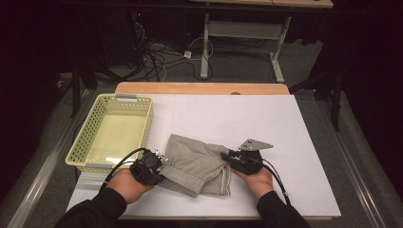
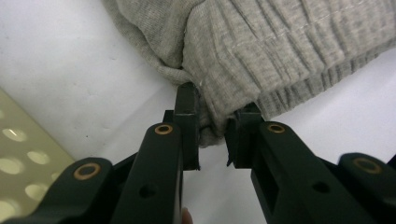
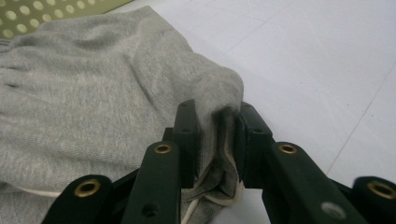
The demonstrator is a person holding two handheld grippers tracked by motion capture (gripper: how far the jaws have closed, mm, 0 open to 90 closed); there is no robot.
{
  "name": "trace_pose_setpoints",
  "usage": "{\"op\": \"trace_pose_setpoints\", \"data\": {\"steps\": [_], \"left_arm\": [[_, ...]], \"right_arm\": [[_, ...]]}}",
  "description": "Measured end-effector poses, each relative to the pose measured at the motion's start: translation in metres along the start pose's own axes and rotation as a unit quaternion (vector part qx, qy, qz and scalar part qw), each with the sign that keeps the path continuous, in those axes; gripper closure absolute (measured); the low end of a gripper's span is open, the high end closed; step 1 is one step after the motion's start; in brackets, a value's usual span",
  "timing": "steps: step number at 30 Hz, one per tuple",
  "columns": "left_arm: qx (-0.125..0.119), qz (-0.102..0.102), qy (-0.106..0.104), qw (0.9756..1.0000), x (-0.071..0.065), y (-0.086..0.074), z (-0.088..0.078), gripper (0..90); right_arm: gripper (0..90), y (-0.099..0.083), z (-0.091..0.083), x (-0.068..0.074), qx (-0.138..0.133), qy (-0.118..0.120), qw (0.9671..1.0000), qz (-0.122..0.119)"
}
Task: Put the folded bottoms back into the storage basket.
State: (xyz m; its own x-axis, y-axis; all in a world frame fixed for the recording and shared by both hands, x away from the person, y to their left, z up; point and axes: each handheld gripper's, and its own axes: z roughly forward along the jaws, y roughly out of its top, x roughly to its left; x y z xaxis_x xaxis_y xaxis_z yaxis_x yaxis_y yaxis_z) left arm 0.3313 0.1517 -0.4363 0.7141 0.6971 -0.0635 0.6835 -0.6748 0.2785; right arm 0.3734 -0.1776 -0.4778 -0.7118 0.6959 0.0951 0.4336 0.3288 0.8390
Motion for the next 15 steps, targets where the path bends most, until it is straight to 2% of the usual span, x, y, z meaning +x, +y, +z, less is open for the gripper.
{"op": "trace_pose_setpoints", "data": {"steps": [10, 15], "left_arm": [[0.042, 0.02, 0.01, 0.9989, -0.003, 0.011, 0.005, 75.4], [0.055, 0.023, 0.009, 0.9982, -0.002, 0.015, 0.005, 75.4]], "right_arm": [[73.1, -0.001, 0.001, 0.001, 0.004, -0.004, 1.0, -0.004], [73.1, -0.001, 0.001, 0.001, 0.006, -0.005, 1.0, -0.003]]}}
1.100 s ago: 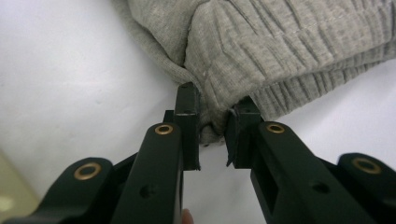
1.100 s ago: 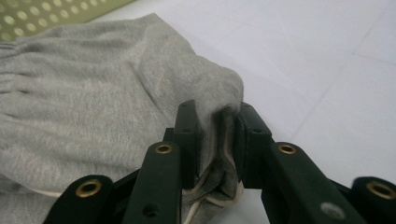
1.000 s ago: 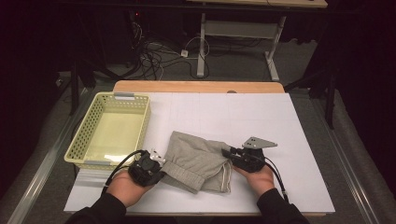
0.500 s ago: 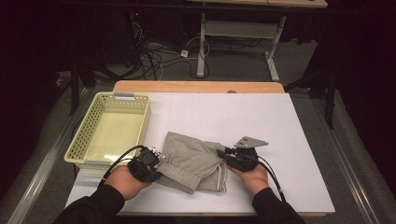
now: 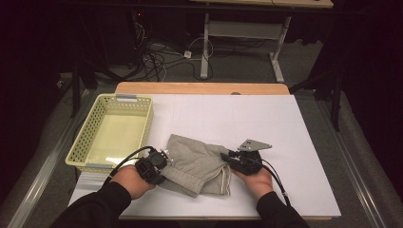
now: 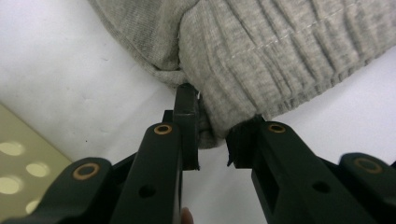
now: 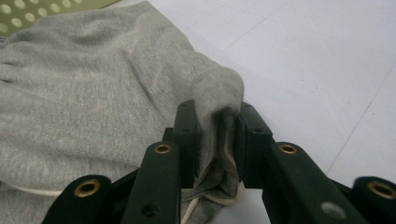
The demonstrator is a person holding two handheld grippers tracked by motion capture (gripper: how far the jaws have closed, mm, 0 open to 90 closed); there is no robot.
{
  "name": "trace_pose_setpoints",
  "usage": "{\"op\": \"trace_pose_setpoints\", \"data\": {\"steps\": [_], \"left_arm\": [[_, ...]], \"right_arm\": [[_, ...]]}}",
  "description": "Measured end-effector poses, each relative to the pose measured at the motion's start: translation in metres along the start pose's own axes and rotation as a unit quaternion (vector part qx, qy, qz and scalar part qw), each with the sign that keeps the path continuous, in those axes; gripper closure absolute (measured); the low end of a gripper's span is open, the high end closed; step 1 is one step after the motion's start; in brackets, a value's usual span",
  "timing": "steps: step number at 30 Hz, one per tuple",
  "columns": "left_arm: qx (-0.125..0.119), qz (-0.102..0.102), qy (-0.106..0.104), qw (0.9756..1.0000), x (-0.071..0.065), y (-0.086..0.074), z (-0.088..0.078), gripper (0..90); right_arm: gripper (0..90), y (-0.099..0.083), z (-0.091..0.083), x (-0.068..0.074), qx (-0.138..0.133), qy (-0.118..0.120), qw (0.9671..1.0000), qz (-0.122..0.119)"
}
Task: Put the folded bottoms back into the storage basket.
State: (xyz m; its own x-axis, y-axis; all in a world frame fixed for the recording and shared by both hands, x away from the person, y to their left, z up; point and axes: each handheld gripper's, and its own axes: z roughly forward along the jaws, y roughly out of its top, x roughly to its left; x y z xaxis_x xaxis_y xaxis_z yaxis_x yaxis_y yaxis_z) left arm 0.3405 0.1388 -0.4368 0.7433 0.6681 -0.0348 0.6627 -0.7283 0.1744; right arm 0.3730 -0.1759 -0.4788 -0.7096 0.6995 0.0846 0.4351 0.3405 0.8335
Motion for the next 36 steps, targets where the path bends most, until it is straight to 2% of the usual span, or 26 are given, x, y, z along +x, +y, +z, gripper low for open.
{"op": "trace_pose_setpoints", "data": {"steps": [5, 9, 13, 21, 31, 36], "left_arm": [[0.017, 0.006, -0.001, 0.9998, 0.001, 0.005, 0.0, 75.4], [0.025, 0.009, -0.003, 0.9997, 0.001, 0.008, -0.002, 75.6], [0.032, 0.013, -0.003, 0.9994, 0.002, 0.01, -0.006, 75.9], [0.026, 0.011, 0.009, 0.9996, 0.003, 0.013, -0.024, 76.1], [0.042, 0.0, 0.012, 0.9991, 0.012, 0.003, -0.043, 76.1], [0.048, -0.003, 0.011, 0.9988, 0.015, 0.0, -0.043, 76.1]], "right_arm": [[73.1, 0.0, 0.0, 0.0, 0.0, 0.0, 1.0, 0.0], [73.3, 0.0, -0.001, 0.003, -0.001, -0.011, 0.9999, -0.012], [73.9, 0.001, -0.002, 0.003, -0.007, -0.008, 0.9999, -0.013], [73.9, 0.01, -0.009, 0.007, -0.03, -0.01, 0.9993, -0.019], [73.8, 0.023, -0.008, 0.021, -0.05, 0.012, 0.9981, -0.032], [73.7, 0.025, -0.003, 0.025, -0.05, 0.017, 0.9981, -0.032]]}}
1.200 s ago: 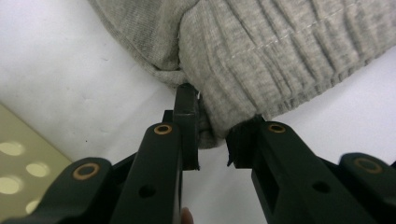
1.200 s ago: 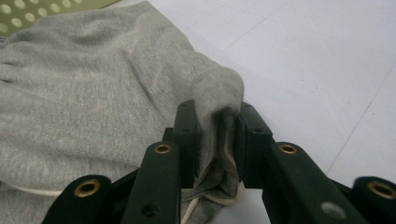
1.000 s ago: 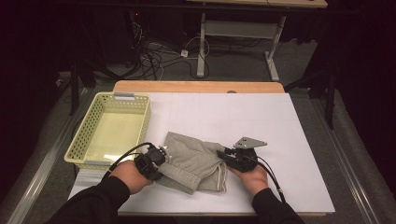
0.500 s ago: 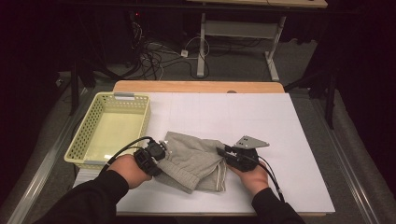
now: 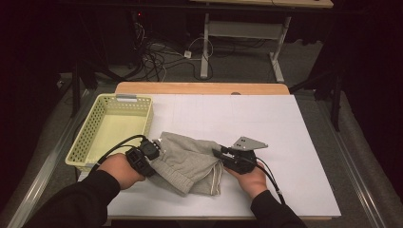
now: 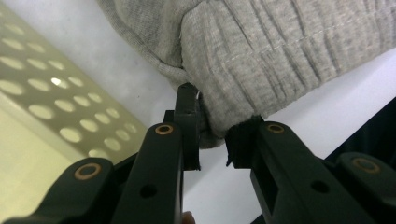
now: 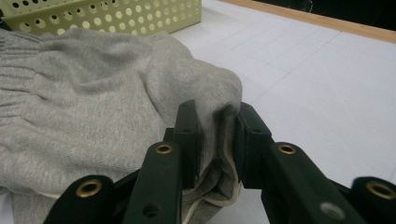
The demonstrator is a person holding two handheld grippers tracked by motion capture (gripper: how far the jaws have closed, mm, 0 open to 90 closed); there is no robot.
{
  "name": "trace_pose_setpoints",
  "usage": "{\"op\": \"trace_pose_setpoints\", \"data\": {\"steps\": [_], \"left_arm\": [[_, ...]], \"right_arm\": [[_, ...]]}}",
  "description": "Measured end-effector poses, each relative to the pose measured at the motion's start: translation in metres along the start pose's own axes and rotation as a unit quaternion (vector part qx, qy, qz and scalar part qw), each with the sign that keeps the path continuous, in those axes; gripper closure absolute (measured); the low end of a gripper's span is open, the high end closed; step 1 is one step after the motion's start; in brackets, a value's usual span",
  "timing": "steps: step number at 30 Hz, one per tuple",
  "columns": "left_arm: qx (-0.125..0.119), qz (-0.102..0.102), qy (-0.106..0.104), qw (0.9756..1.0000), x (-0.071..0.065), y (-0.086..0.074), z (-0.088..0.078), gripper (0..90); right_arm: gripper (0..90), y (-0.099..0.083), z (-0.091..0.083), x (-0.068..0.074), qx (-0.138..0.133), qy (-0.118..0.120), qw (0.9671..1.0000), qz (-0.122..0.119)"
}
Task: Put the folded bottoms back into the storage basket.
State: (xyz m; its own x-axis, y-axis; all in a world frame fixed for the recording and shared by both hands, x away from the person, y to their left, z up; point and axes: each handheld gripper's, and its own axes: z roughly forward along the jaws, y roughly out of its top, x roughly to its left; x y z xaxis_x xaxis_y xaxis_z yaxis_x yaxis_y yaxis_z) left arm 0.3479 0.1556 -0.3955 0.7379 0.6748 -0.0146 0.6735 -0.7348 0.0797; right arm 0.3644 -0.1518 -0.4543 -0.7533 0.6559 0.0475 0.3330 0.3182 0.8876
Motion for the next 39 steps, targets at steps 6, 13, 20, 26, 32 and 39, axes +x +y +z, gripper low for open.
{"op": "trace_pose_setpoints", "data": {"steps": [6, 13, 20, 26, 32, 39], "left_arm": [[0.014, 0.003, -0.006, 0.9999, 0.003, 0.003, 0.01, 76.1], [0.026, 0.003, -0.012, 0.9996, 0.006, 0.006, 0.018, 76.1], [0.027, 0.004, -0.013, 0.9995, 0.007, 0.007, 0.016, 76.1], [0.024, 0.003, -0.011, 0.9997, 0.009, 0.006, 0.009, 76.1], [0.031, 0.0, -0.007, 0.9995, 0.013, 0.007, 0.0, 76.0], [0.036, -0.003, -0.007, 0.9993, 0.021, 0.006, -0.007, 76.0]], "right_arm": [[73.5, -0.004, 0.007, 0.0, 0.014, 0.0, 0.9999, 0.003], [73.5, -0.012, 0.012, -0.003, 0.028, -0.003, 0.9995, 0.01], [73.4, -0.012, 0.012, -0.002, 0.026, -0.003, 0.9996, 0.01], [73.3, -0.006, 0.01, 0.0, 0.016, 0.004, 0.9998, 0.014], [73.3, 0.004, 0.01, 0.003, 0.009, 0.007, 0.9999, 0.011], [73.2, 0.019, 0.012, 0.006, 0.007, 0.012, 0.9998, 0.01]]}}
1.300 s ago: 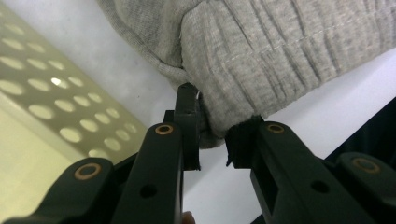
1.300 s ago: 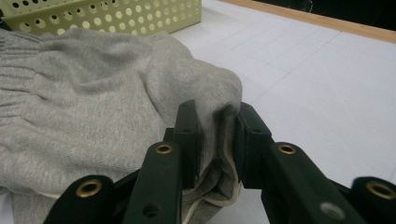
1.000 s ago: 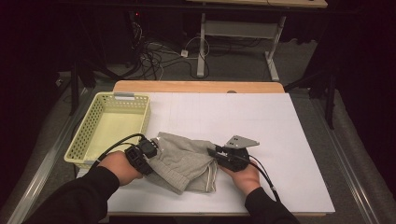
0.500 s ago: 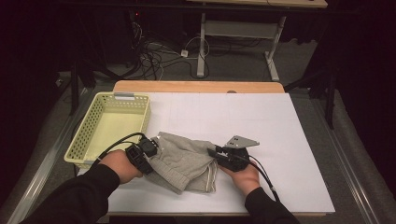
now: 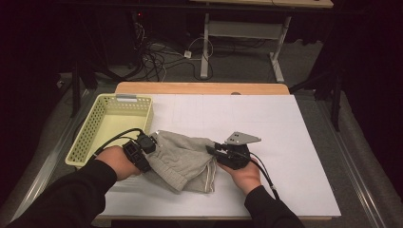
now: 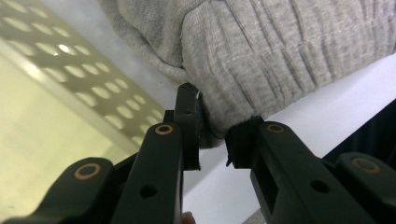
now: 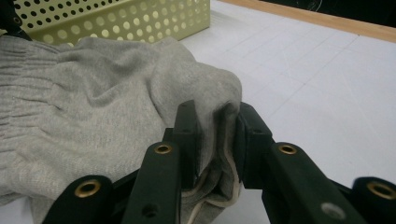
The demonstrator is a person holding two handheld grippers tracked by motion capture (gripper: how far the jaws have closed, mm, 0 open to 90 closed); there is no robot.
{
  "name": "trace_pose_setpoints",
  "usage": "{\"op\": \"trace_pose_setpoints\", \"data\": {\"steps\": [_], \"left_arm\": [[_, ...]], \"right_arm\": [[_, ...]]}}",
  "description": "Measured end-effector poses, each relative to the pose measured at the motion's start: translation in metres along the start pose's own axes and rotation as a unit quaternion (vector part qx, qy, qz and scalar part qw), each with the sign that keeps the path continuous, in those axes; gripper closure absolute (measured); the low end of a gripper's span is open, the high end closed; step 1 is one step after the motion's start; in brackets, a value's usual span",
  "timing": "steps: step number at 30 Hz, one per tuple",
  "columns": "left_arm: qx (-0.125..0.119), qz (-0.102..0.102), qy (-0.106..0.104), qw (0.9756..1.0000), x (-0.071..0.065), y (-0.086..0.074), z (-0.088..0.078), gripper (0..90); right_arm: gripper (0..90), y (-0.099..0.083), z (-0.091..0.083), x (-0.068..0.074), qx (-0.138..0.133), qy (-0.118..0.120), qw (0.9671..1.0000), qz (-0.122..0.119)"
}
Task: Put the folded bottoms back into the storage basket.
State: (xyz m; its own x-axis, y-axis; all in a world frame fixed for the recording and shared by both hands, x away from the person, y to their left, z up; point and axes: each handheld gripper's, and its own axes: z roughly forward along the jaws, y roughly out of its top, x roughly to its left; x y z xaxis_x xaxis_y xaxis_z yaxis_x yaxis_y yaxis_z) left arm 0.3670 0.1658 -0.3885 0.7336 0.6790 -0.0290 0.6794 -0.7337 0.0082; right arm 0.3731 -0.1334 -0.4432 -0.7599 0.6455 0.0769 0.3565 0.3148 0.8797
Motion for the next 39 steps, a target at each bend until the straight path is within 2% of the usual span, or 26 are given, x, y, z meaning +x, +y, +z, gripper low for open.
{"op": "trace_pose_setpoints", "data": {"steps": [6, 17, 26, 39], "left_arm": [[0.002, 0.002, -0.003, 1.0, 0.004, -0.001, -0.003, 76.0], [0.006, 0.004, -0.003, 1.0, 0.006, 0.004, -0.001, 76.0], [0.008, 0.011, -0.001, 0.9999, 0.004, 0.007, -0.01, 76.1], [0.015, 0.018, -0.003, 0.9997, 0.001, 0.016, -0.021, 76.7]], "right_arm": [[73.0, 0.009, 0.002, 0.002, 0.001, 0.004, 1.0, -0.003], [73.3, 0.007, 0.008, 0.002, 0.0, 0.003, 1.0, -0.004], [73.2, 0.01, 0.002, 0.001, -0.004, 0.006, 1.0, 0.005], [73.2, 0.021, -0.008, 0.001, -0.013, 0.007, 0.9999, 0.003]]}}
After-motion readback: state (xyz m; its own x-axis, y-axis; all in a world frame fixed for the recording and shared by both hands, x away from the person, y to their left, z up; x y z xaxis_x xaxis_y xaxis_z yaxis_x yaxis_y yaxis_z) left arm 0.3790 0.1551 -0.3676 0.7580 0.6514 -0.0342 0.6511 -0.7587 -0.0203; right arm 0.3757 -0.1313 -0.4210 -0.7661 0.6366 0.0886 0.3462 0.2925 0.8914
